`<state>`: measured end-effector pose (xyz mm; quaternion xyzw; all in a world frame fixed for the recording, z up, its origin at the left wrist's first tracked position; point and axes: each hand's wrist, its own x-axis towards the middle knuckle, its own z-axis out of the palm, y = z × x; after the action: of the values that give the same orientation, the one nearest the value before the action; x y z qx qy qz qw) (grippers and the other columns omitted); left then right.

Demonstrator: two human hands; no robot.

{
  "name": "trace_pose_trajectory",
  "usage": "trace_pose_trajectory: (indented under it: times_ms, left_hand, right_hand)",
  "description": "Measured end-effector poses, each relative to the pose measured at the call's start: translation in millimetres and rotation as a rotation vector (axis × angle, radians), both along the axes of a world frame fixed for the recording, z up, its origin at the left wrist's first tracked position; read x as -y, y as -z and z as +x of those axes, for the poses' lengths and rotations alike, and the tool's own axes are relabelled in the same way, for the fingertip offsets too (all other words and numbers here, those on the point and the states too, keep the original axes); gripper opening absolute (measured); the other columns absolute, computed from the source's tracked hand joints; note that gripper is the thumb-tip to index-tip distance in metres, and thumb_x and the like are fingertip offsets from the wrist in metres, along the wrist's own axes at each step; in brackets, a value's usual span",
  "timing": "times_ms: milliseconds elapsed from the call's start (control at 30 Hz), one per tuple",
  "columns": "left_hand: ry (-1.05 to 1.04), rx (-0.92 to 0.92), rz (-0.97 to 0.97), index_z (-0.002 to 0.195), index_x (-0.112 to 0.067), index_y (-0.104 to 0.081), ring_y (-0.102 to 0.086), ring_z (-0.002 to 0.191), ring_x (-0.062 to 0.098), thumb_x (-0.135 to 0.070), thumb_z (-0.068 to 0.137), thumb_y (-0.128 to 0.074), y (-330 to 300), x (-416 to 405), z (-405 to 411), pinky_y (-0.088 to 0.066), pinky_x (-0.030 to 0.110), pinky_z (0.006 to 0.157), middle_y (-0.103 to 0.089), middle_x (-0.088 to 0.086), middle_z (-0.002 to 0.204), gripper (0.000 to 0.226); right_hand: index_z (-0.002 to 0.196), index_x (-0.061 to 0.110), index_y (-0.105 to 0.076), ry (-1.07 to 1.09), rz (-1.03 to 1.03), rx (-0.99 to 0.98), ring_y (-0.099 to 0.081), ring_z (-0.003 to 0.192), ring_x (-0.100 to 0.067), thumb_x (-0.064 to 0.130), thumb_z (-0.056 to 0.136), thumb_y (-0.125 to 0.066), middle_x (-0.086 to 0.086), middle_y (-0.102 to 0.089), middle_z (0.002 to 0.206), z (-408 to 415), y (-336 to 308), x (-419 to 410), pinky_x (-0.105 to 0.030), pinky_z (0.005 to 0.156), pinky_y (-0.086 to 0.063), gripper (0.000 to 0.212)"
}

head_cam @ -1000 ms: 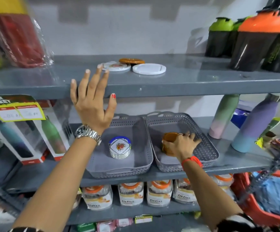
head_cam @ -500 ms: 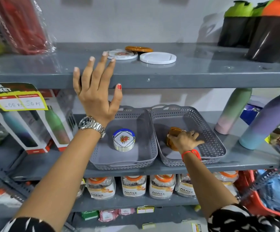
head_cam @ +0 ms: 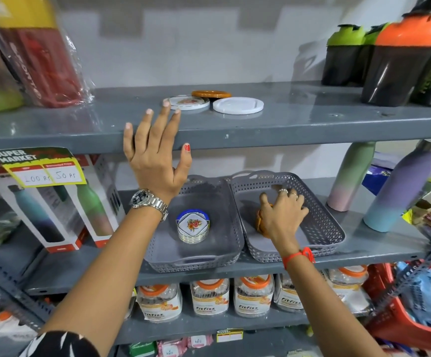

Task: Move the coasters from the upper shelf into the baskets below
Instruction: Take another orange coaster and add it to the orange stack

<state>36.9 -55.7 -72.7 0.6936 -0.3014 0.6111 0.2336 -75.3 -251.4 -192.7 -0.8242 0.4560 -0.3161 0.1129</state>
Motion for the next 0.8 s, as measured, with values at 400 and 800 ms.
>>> trace_pose_trajectory:
  times_ms: [400,800]
  left_hand:
    - [-0.029,-0.135,0.101,0.139,-0.012,-0.044,-0.032,0.136,0.029,-0.040,0.089,-0.039,-13.6,-17.6,-13.9,0.005,0.048,0.114,-0.041,0.006,0.146,0.057]
    - [-0.037,-0.227,0.108,0.139,-0.008,-0.045,-0.036,0.135,0.029,-0.046,0.088,-0.039,-19.4,-31.3,-10.4,-0.009,0.051,0.113,-0.040,0.008,0.146,0.064]
  right_hand:
    - [0.069,0.017,-0.068,-0.350,-0.681,0.771,-0.051,0.065,-0.024,0.031,0.080,-0.064,0.003,-0.065,0.064,-38.0,-149.3,-73.2,-0.027,0.056,-0.038,0.018]
    - [0.085,0.014,-0.053,-0.537,-0.119,-0.114,-0.042,0.118,-0.031,0.070,0.065,-0.067,-0.008,-0.064,0.106,70.3,-250.0,-54.1,-0.041,0.085,-0.037,0.061]
